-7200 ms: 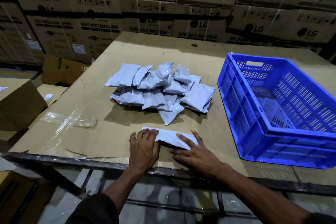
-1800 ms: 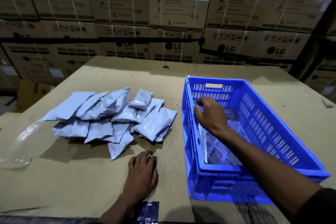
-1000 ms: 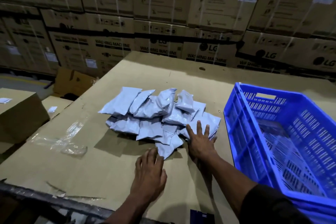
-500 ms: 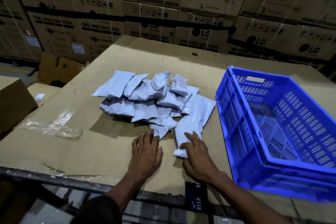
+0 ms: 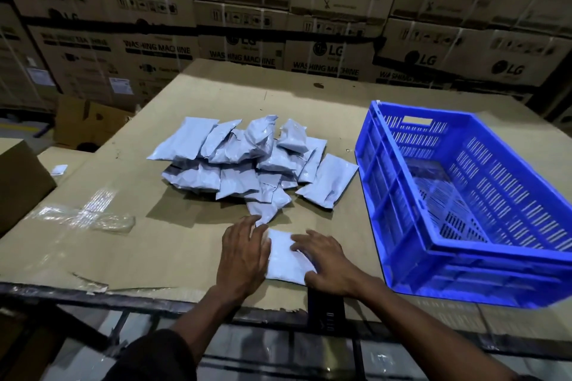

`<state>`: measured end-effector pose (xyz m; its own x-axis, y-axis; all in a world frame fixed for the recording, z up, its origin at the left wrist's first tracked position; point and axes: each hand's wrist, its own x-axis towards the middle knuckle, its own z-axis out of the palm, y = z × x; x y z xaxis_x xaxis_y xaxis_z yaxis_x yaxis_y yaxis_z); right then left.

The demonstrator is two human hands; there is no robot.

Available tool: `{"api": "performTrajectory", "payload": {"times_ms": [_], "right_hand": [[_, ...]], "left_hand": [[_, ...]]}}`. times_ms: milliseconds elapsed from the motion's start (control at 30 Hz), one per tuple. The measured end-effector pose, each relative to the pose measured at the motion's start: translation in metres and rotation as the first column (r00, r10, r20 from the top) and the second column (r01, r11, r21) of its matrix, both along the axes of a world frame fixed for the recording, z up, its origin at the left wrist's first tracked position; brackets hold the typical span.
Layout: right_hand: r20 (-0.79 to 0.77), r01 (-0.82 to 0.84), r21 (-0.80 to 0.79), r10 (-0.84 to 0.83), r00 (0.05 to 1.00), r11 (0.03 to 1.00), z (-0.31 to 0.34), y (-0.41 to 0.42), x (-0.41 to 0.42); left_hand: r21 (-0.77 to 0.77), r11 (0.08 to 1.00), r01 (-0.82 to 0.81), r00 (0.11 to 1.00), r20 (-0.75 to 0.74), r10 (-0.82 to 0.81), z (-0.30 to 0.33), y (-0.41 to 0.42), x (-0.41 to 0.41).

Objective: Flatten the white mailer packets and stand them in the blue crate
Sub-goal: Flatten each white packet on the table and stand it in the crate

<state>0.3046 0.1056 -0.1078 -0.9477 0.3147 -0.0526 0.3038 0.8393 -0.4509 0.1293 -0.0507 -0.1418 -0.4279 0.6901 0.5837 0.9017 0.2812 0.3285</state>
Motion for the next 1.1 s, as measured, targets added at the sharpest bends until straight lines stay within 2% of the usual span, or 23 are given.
{"api": "performTrajectory", "payload": {"times_ms": [67,133,233,300,367,700,833,1100], "right_hand": [[-0.073,0.029,-0.012,-0.030,0.997,1.000,-0.003,0.003,-0.002],[-0.143,0.092,0.034,-0.086,0.986,0.995,-0.007,-0.001,-0.007],[-0.010,0.121,0.170,-0.121,0.993,0.978,-0.017,-0.015,-0.012],[-0.027,0.154,0.288,-0.152,0.988,0.945,-0.026,-0.021,-0.012],[-0.046,0.170,0.333,-0.164,0.985,0.927,-0.030,-0.024,-0.010],[-0.061,0.191,0.347,-0.181,0.981,0.918,-0.039,-0.023,-0.011],[-0.038,0.152,0.376,-0.148,0.988,0.914,-0.040,-0.017,-0.010],[0.007,0.111,0.327,-0.120,0.993,0.938,-0.039,-0.018,-0.008]], "left_hand": [[0.027,0.998,0.050,0.999,-0.019,-0.049,0.005,0.009,0.008],[-0.072,0.993,0.094,0.993,-0.060,-0.098,0.003,0.021,0.018],[-0.290,0.954,0.076,0.994,-0.049,-0.095,-0.010,0.024,0.025],[-0.340,0.938,0.063,0.996,-0.032,-0.078,-0.016,0.019,0.024],[-0.355,0.933,0.056,0.997,-0.033,-0.072,-0.015,0.018,0.022],[-0.388,0.920,0.043,0.996,-0.057,-0.071,-0.023,0.016,0.023],[-0.411,0.911,0.040,0.994,-0.075,-0.077,-0.020,0.018,0.022],[-0.444,0.895,0.046,0.997,-0.041,-0.071,-0.020,0.016,0.023]]}}
